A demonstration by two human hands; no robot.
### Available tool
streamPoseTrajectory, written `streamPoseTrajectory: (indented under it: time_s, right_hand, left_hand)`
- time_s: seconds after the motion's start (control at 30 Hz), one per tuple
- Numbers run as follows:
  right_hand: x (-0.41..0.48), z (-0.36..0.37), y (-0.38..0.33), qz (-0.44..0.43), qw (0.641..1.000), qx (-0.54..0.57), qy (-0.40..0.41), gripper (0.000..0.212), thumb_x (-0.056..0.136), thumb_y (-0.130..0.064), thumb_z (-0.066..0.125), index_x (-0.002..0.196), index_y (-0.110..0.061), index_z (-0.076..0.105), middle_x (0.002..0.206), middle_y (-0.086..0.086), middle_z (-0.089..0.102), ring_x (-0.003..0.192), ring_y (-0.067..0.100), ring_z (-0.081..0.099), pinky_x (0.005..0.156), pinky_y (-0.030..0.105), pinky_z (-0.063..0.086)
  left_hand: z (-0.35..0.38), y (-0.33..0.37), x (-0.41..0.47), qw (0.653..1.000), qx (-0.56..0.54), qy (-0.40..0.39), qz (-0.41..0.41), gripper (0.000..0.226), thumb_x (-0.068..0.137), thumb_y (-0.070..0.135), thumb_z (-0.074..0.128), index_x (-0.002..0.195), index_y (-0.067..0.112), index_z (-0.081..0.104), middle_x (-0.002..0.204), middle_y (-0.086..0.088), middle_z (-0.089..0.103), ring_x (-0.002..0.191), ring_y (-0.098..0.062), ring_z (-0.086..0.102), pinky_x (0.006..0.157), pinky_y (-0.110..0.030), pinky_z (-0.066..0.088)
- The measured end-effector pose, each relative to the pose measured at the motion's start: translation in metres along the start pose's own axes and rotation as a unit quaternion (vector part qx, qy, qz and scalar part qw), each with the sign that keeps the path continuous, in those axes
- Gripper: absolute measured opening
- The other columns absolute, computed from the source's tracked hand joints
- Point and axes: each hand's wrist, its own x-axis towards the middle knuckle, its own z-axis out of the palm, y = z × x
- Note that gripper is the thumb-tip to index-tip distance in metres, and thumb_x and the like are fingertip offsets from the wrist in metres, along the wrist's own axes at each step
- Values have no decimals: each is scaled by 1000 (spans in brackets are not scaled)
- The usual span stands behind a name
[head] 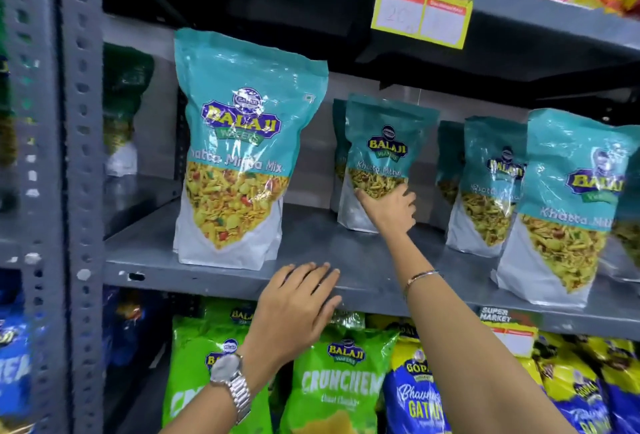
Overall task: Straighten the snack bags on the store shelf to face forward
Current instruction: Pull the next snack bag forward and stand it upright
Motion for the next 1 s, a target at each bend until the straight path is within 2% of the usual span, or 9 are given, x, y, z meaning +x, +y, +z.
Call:
streamPoseTrajectory:
  time_s: [0.2,0.27,0.4,0.6,0.87,1.0]
  right_hand:
    - [31,27,0,15,999,42,-26,125,67,-69,68,150,-1,4,152,26,17,139,43,22,109,58,28]
    - [35,35,0,14,999,40,-25,126,67,-67,70,150,-2,1,153,26,14,140,44,20,110,58,28]
    - [42,47,2,19,999,36,-16,131,63,-57,80,150,-5,-3,154,25,10,141,46,14,107,65,26]
    - [46,51,5,21,1000,23,-3,129,63,-49,83,150,-7,-1,153,25,15,139,45,21,104,67,30]
    - [26,31,10,2,999,32,3,123,62,-45,85,148,-6,6,144,25,26,132,45,32,100,61,39]
    - [0,13,10,-3,1000,19,15,125,60,-49,84,148,-6,7,143,23,28,130,42,36,99,56,42]
  left_hand:
    - [9,-1,0,998,52,34,-6,38,89,37,45,107,15,71,109,0,72,97,-19,67,85,-38,48]
    - [10,-1,1,997,58,43,-2,39,92,37,42,105,16,71,108,1,72,97,-18,68,85,-37,46]
    - [8,-4,2,997,57,42,15,46,96,39,33,104,17,72,107,2,73,95,-17,69,81,-34,54]
    - [4,1,4,998,57,34,-7,34,87,37,51,104,16,72,107,2,73,97,-17,68,83,-35,54]
    - [0,2,4,999,35,19,-19,33,88,37,50,105,18,71,107,2,73,97,-17,67,85,-34,53]
    - [-4,3,4,1000,13,11,-26,34,89,36,48,105,17,71,106,0,73,96,-18,68,85,-36,54]
